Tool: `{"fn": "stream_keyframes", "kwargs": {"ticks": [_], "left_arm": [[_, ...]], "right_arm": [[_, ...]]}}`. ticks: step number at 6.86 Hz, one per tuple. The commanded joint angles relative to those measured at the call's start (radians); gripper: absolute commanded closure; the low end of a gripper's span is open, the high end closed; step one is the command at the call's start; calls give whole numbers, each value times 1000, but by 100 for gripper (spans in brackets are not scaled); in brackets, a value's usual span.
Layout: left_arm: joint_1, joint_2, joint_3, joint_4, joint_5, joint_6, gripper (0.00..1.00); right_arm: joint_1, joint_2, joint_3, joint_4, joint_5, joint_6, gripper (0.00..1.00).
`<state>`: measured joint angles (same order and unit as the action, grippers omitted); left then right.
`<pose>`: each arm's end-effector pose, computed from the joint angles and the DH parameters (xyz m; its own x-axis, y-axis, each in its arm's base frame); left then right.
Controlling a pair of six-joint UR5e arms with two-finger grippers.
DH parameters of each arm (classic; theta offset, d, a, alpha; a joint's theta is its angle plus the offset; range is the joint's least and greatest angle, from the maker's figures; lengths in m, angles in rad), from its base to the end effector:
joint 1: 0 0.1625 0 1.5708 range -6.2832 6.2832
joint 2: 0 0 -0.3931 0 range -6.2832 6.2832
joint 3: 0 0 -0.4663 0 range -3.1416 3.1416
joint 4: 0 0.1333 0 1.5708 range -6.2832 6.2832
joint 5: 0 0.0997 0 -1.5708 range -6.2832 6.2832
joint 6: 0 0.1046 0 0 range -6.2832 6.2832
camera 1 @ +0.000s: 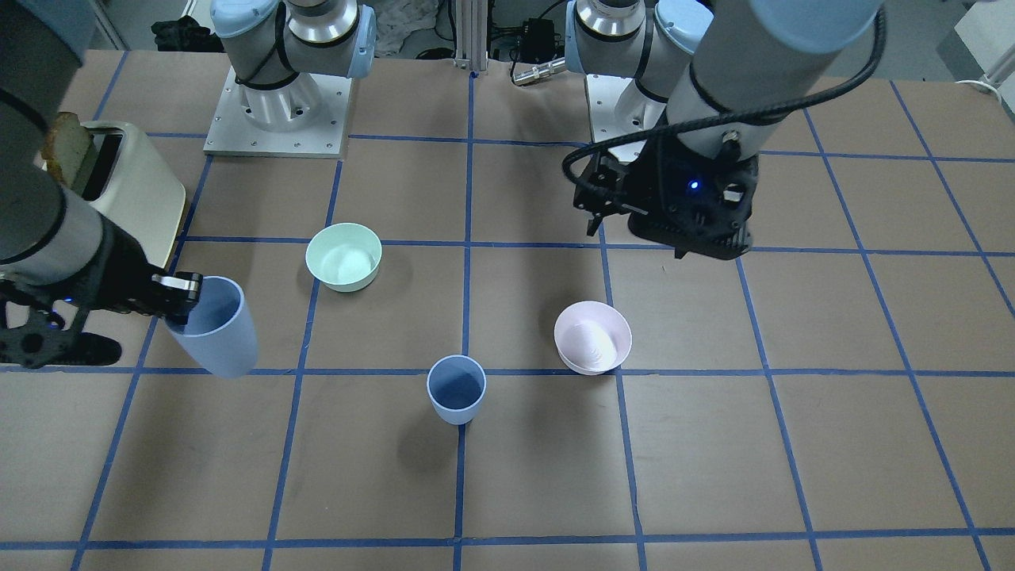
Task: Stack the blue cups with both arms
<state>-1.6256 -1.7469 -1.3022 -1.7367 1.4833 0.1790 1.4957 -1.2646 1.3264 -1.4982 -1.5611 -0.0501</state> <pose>-0.1765 -0.6162 0.4814 -0.9694 0.2247 0.0988 0.2309 0.9713 0.0567 0.0838 -0.6769 0.3915 -0.9995 0.0267 -0.0163 0.0243 0.9908 0.1333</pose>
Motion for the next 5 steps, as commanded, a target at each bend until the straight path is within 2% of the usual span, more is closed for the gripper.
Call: {"fn": "stream_keyframes", "kwargs": {"ticks": [1,2,3,5], "left_arm": [[76,117,-89,-1,30,65,0],[102,165,-153,6,35,62,0],[108,185,-193,58,37,62,0],[105,175,-213,117,38,57,0]], "right_arm": [[140,4,0,-28,-1,128,100],[202,10,-1,-34,3,200,100],[248,17,-1,-34,51,284,100],[294,43,-1,-34,85,289,100]]}}
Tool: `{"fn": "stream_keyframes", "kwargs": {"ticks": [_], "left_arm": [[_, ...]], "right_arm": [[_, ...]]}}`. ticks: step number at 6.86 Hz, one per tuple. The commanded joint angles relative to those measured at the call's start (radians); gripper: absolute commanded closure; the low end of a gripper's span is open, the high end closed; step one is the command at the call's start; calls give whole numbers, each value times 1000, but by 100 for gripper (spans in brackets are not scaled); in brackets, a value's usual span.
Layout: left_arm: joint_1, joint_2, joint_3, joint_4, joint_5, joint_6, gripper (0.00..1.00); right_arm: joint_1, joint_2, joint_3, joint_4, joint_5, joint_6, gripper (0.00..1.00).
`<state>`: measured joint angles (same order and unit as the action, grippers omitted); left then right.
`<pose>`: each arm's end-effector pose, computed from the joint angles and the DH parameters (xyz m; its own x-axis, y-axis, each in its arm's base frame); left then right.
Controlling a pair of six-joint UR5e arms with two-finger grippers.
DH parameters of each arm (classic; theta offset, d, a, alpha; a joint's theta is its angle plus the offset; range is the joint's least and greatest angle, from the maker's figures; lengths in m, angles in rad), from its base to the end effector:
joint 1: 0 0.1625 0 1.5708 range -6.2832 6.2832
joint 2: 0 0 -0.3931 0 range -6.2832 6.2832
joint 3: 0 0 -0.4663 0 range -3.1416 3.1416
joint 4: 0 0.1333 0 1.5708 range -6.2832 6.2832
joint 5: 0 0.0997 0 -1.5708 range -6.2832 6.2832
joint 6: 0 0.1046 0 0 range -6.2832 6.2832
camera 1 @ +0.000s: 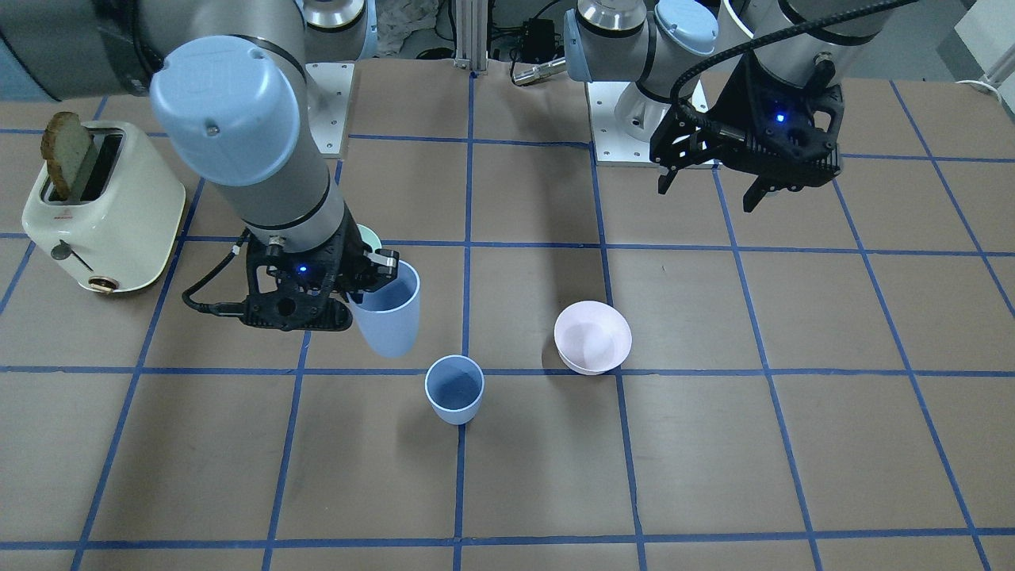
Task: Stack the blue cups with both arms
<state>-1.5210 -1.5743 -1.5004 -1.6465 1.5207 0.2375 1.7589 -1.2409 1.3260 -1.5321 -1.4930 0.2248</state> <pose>-0.1102 -0.5716 0.4814 -0.9812 0.1862 0.0507 0.1863 0.9825 -0.0032 0.2657 -0.6396 0.3790 -0.9979 0.0448 -0.0477 0.0378 0.9898 0.1376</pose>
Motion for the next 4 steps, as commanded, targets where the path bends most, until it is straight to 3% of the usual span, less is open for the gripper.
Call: {"fn": "stream_keyframes", "kwargs": {"ticks": [1,4], "left_arm": [[1,3,-15,25,4,-3,0],[1,3,-15,25,3,-3,0]], "right_arm": [[51,43,-4,-13,55,71,100],[54,133,-85,-34,60,108,100]]}}
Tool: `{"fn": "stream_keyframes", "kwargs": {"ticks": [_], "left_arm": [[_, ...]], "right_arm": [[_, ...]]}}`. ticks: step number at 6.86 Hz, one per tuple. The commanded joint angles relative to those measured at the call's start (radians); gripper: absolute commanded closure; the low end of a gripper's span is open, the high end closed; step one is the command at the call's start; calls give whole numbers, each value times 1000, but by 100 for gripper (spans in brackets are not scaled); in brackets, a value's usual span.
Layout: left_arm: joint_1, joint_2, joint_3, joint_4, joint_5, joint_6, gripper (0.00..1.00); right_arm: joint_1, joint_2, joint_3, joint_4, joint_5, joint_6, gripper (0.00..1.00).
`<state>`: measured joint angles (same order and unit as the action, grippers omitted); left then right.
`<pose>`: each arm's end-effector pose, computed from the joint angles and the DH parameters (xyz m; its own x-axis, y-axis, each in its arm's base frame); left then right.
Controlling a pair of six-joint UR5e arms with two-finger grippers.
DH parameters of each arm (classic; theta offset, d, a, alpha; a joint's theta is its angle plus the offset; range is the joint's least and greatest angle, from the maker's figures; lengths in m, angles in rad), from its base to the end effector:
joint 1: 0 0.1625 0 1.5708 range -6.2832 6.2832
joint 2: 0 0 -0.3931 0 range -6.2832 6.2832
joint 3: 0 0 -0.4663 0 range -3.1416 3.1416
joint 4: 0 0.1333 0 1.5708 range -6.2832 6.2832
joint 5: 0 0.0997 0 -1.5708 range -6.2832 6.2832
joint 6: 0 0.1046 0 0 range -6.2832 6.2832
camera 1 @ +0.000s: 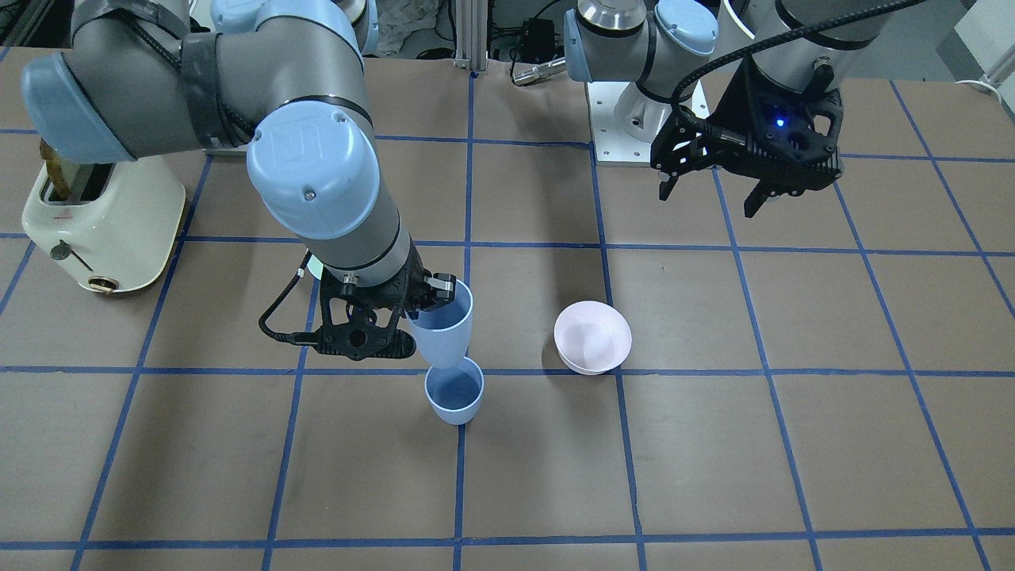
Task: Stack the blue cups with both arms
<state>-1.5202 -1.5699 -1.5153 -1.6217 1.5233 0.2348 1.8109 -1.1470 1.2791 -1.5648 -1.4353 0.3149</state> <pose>-0.1095 -0.5717 0.4779 -0.9820 0.1835 0.0449 0.1829 0.9830 -0.0164 0.3117 -0.6530 0.3430 -0.9922 0.0911 -0.0846 0.0755 0.9821 0.1723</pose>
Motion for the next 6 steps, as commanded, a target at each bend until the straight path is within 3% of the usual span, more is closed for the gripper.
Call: {"fn": "stream_keyframes", "kwargs": {"ticks": [1,6], "left_arm": [[0,1,0,0,0,0,0],[0,-1,0,0,1,0,0]], "right_arm": [[2,56,-50,3,1,38,100],[2,90,-53,-18,1,38,100]]}}
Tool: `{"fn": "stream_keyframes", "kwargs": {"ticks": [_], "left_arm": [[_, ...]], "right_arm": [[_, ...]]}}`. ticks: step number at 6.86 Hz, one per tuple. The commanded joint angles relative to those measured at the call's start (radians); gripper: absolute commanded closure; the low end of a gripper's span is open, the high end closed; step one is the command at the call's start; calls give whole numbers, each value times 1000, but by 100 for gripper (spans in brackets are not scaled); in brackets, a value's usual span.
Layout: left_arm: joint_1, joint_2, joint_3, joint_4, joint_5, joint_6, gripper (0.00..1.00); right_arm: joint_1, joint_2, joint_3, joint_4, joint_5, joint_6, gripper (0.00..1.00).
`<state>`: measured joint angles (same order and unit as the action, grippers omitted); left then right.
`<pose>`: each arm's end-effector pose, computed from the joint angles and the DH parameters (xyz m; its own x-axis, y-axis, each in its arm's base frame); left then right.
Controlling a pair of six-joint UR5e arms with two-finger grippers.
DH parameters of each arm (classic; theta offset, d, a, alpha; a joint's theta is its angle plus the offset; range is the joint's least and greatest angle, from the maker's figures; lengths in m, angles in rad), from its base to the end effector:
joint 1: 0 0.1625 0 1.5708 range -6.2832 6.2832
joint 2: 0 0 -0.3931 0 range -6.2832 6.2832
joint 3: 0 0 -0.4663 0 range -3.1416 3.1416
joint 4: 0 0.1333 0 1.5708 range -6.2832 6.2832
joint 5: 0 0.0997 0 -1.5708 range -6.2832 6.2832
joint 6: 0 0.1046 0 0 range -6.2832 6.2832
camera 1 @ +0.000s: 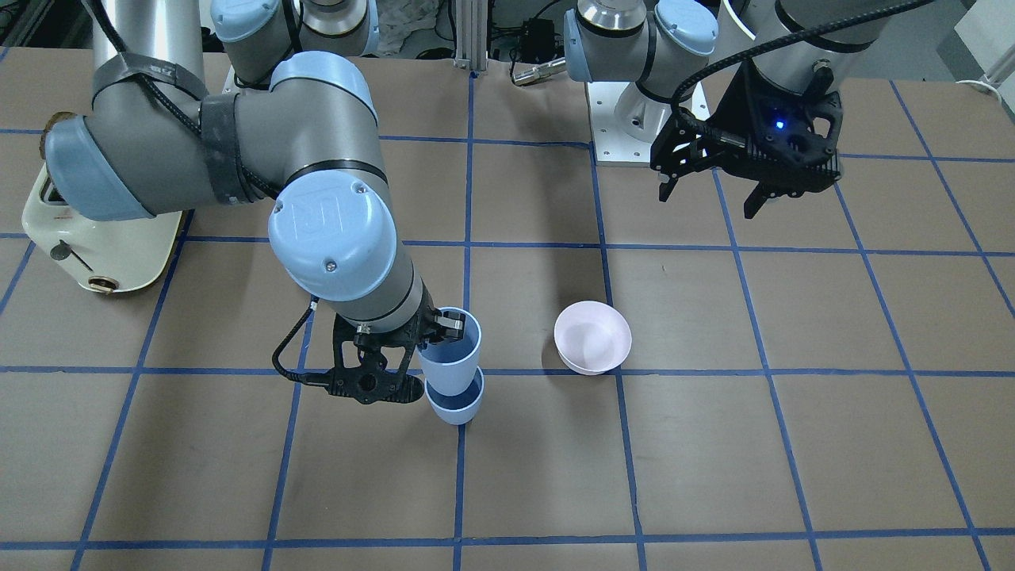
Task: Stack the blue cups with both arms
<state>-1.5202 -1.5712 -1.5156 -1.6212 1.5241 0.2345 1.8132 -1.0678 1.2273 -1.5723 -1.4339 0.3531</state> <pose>-0.1094 -0.5722 0.4771 -0.9821 0.1831 0.0444 0.1826 0.9831 -0.0151 0.3190 -0.6752 0.3148 -0.9892 0.1280 -0.0720 0.1119 0.9745 0.1942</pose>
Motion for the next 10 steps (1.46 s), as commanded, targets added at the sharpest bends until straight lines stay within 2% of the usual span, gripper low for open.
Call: {"fn": "stream_keyframes", "kwargs": {"ticks": [1,2,3,5,6,7,8,10], "left_arm": [[0,0,0,0,1,0,0],[0,0,0,0,1,0,0],[-2,2,-2,0,1,0,0],[-2,2,-2,-2,1,0,0],[-2,2,0,0,1,0,0],[-2,2,-2,-2,1,0,0],[-2,2,-2,0,1,0,0],[-2,3,-2,0,1,0,0]], "right_arm": [[0,15,-2,-12,0,0,100],[0,19,-2,-14,0,-2,69],[0,19,1,-15,-2,-14,1],[-12,5,-23,-37,-31,-9,0],[-46,-38,-43,-40,-105,-19,0],[-114,-67,-34,-25,-124,-82,0],[-186,-119,1,-15,-126,-211,0],[-296,-269,192,-26,-129,-330,0]]}}
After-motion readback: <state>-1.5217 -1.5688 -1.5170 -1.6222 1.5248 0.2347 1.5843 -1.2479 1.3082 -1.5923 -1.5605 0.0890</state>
